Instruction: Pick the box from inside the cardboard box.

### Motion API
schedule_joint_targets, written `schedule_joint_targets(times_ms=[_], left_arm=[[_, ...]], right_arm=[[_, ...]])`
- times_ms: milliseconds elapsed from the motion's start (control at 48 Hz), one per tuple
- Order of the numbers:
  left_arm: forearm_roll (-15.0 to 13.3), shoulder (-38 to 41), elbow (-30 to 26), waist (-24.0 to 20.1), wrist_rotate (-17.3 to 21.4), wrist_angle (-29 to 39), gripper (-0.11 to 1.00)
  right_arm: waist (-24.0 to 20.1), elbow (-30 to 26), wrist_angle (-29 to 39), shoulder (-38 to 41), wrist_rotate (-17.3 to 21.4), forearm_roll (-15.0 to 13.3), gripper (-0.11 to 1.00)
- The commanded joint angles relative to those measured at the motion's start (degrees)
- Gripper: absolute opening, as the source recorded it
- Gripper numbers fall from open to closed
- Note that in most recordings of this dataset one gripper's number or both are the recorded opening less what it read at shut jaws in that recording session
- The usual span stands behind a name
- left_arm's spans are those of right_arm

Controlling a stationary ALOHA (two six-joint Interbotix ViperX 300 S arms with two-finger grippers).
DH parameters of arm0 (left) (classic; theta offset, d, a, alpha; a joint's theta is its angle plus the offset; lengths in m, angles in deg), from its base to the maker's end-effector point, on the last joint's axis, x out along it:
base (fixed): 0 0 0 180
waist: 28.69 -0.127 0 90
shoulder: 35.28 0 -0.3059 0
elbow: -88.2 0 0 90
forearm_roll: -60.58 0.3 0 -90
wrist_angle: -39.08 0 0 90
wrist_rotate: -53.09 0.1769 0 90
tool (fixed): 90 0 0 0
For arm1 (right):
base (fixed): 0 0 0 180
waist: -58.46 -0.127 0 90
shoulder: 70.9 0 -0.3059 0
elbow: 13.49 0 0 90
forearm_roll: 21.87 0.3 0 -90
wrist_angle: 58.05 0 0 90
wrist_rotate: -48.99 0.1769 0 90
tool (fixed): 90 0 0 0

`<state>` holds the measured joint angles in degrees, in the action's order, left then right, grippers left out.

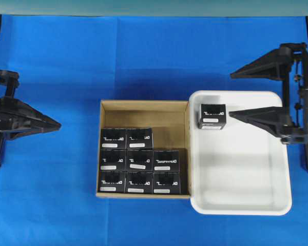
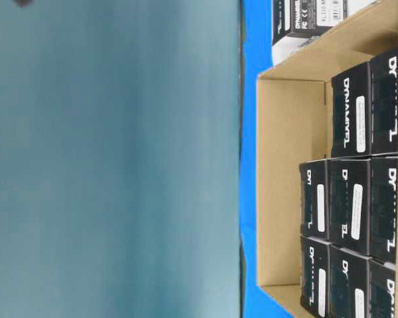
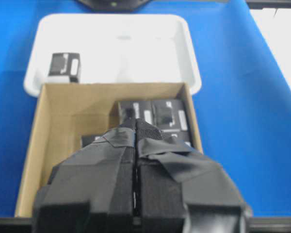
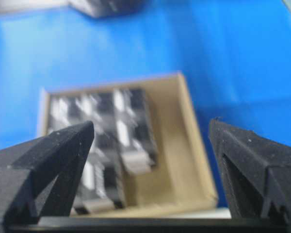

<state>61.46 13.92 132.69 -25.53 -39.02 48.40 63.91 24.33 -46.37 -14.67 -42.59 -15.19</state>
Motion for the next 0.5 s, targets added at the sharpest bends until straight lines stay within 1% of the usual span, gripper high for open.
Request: schedule_joint_targets(times_ms=[0,187,479], left_arm=[[0.09,-0.26,-0.79,-0.09,0.09,-0.88,-0.07],[0.18,-0.62,-0.79,-0.09,0.18,-0.97,-0.07],[0.09,-0.44,-0.70,-0.18,0.18,-0.97,-0.07]], right_arm=[[-1.14,0.00,-2.46,-1.05,1.32,0.18,0.96],[-2.72,1.41,-6.33,-2.72,3.34,0.18,0.96],[-2.90,1.93,-8.88,-3.78,3.34,0.18,0.96]])
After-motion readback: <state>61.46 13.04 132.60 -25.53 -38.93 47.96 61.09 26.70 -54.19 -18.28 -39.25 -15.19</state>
